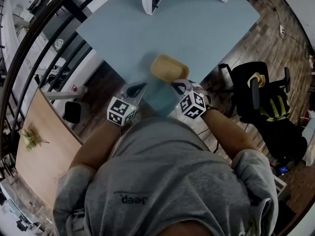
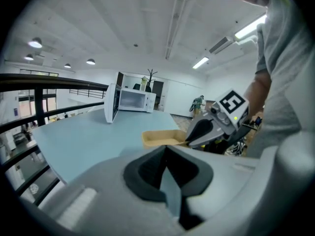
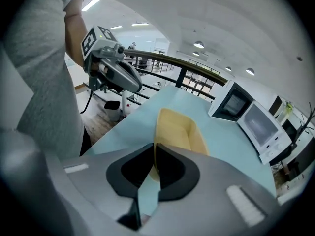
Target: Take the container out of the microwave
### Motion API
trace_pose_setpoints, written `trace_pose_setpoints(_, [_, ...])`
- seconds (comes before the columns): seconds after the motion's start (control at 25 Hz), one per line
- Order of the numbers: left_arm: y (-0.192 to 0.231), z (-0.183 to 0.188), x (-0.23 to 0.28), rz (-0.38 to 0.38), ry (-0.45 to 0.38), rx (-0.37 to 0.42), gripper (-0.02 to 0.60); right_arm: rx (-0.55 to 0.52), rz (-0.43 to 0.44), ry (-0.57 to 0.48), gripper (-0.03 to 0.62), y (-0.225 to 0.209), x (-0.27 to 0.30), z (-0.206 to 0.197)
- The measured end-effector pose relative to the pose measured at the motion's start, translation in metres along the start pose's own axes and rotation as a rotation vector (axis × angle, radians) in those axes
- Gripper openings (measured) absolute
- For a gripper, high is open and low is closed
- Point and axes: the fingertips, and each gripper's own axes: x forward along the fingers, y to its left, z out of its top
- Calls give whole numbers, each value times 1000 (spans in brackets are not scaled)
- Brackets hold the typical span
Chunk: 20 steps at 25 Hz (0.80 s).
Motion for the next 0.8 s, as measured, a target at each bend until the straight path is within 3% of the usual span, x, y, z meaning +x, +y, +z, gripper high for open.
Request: trace_pose_setpoints(0.8, [4, -5, -4, 6, 16, 1, 23, 22, 99, 61, 33, 29, 37, -17])
